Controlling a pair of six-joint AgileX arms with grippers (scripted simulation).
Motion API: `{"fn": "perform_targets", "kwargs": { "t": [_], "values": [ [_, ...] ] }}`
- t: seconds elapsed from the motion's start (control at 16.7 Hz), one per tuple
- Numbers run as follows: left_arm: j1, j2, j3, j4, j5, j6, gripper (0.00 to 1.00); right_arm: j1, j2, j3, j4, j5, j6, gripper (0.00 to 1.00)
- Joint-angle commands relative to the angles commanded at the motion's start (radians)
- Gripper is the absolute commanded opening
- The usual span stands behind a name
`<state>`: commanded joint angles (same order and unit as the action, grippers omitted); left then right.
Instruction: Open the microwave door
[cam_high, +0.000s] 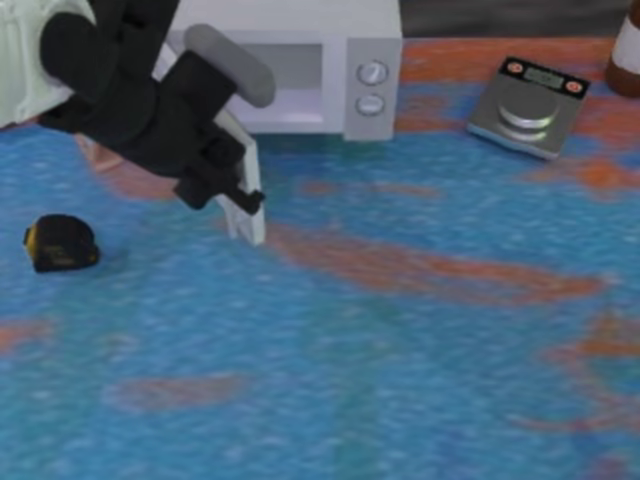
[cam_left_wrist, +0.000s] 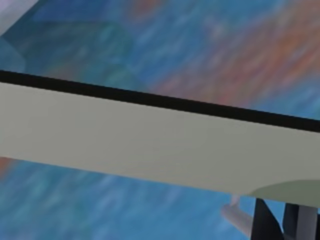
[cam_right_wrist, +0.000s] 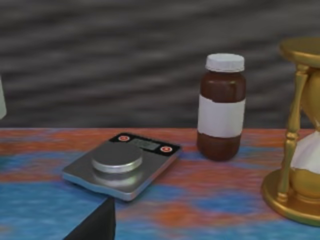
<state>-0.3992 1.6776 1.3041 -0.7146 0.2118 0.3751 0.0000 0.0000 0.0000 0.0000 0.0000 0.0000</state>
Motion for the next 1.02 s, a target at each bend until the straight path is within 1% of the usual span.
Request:
{"fn": "perform_targets", "kwargs": {
  "t": [0.24,0.36,1.02],
  "values": [
    [0.045,-0.018,-0.016,-0.026,0.049,0.102,0.0,0.0,0.0,0.0,0.0,0.0,0.0,1.0],
    [0.058,-0.025,-0.019,-0.032,0.064,0.132,0.0,0.0,0.0,0.0,0.0,0.0,0.0,1.0],
    [0.059,-0.026,-0.019,-0.032,0.066,0.135,0.0,0.0,0.0,0.0,0.0,0.0,0.0,1.0]
  ]
}}
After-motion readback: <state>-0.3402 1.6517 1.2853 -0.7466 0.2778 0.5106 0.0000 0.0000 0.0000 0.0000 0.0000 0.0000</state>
